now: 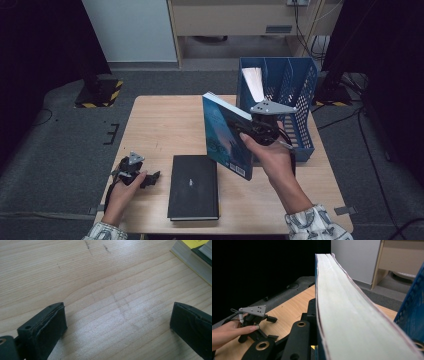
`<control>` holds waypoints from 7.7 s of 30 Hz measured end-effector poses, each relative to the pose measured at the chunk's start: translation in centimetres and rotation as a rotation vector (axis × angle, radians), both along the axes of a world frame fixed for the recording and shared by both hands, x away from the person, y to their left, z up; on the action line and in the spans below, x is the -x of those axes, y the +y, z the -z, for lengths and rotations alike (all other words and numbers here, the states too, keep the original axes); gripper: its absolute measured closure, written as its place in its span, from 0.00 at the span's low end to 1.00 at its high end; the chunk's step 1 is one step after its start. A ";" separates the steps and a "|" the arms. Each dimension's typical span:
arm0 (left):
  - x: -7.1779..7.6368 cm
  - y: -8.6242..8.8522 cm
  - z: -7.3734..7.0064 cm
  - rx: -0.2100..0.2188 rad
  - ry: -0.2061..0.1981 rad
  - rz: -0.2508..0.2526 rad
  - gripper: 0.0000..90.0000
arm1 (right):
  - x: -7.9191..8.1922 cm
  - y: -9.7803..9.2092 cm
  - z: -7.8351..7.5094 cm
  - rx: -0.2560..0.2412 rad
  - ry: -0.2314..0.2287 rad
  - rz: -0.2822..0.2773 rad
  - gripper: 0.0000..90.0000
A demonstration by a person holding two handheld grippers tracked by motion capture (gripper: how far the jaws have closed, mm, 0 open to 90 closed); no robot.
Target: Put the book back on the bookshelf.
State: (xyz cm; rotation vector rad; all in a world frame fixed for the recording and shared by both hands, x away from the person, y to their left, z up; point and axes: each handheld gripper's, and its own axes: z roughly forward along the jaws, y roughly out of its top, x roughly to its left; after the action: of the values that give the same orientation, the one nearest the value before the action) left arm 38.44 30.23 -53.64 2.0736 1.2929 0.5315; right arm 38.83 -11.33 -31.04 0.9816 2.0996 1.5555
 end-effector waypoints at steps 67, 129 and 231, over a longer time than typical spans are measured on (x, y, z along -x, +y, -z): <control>0.0 0.0 0.0 0.002 0.000 -0.004 0.00 | 5.0 -15.6 -2.3 -0.192 0.075 0.249 0.82; -0.1 -0.2 0.1 0.011 -0.004 0.000 0.00 | -10.3 -14.4 -1.4 -0.099 0.088 0.517 0.82; -0.3 -0.3 0.0 0.004 0.000 0.014 0.00 | -10.9 -9.9 5.6 0.010 0.124 0.530 0.78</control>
State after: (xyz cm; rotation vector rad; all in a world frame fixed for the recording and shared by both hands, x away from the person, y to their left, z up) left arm 38.74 29.88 -53.68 2.0783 1.2771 0.5229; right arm 49.71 -21.22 -36.61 1.5118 1.7163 1.2354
